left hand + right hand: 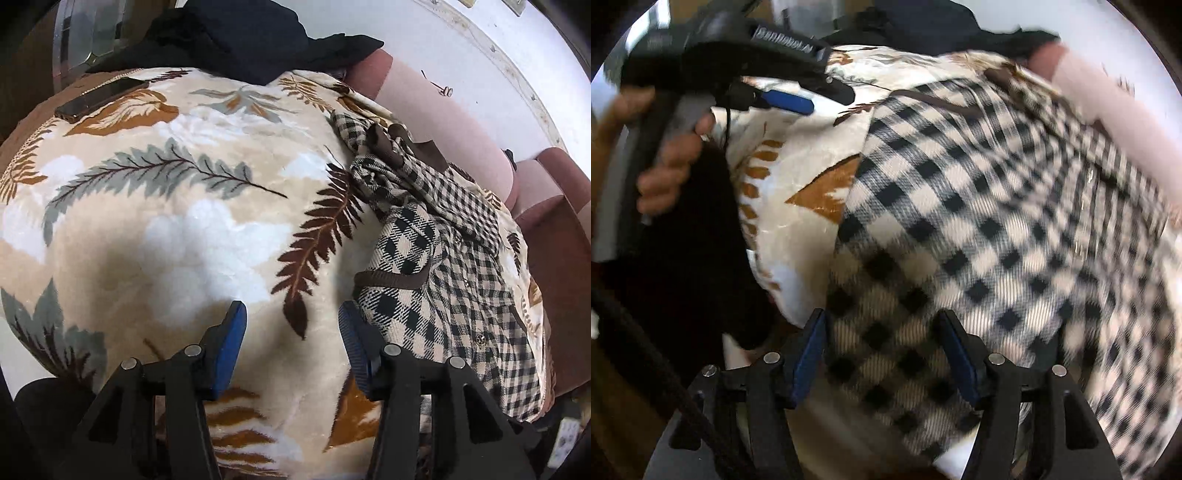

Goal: Fold large clothes

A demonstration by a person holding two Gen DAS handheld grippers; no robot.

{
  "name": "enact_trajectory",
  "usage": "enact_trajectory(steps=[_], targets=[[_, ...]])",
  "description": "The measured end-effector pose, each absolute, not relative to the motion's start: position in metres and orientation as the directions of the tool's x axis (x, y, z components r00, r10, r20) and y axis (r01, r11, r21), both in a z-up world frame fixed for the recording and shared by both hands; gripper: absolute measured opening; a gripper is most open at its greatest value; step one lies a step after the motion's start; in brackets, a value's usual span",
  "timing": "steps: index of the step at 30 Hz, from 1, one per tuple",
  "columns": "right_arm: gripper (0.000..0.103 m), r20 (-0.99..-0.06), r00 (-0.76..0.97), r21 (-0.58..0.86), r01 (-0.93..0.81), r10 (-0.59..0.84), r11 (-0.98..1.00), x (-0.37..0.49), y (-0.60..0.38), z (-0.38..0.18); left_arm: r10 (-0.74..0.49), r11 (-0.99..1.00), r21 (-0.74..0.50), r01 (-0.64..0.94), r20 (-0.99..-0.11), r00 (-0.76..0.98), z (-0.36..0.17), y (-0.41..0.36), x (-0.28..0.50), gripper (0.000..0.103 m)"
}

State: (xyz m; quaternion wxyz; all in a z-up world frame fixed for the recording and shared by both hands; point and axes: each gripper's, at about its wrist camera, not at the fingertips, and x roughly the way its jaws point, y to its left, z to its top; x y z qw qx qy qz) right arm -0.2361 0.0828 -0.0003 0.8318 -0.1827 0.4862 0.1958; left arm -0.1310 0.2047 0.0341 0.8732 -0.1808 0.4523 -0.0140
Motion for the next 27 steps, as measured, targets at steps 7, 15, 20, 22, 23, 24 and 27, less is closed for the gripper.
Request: enact_trajectory(steps=[7, 15, 20, 22, 23, 24, 27], targets=[[0.013, -0.739, 0.489, 0.463, -0.131, 0.463, 0.877, -0.184, -0.069, 0.054, -0.221, 0.92, -0.37, -0.131, -0.764, 0.606, 0.033, 0.206, -0.132, 0.051], [0.014, -0.684, 0.559, 0.677, 0.246, 0.469, 0.694, -0.157, -0.217, 0.016, -0.255, 0.911, -0.398, -0.109, -0.751, 0.609, 0.022, 0.204, -0.132, 0.051], [0.014, -0.654, 0.573, 0.706, 0.228, 0.494, 0.671, -0.156, -0.217, 0.016, -0.279, 0.896, -0.431, -0.111, -0.738, 0.615, 0.018, 0.209, -0.131, 0.052], [0.014, -0.638, 0.576, 0.718, 0.207, 0.51, 0.665, -0.155, -0.213, 0.019, -0.286, 0.891, -0.44, -0.11, -0.733, 0.617, 0.017, 0.211, -0.131, 0.052], [0.014, -0.628, 0.577, 0.724, 0.189, 0.522, 0.663, -0.156, -0.201, 0.021, -0.289, 0.889, -0.444, -0.11, -0.731, 0.618, 0.017, 0.212, -0.131, 0.052], [0.014, -0.612, 0.575, 0.734, 0.156, 0.543, 0.662, -0.156, -0.194, 0.026, -0.292, 0.886, -0.45, -0.112, -0.729, 0.62, 0.017, 0.212, -0.131, 0.052], [0.014, -0.566, 0.547, 0.76, 0.055, 0.617, 0.648, -0.162, -0.17, 0.041, -0.296, 0.88, -0.46, -0.117, -0.725, 0.622, 0.018, 0.213, -0.132, 0.052]])
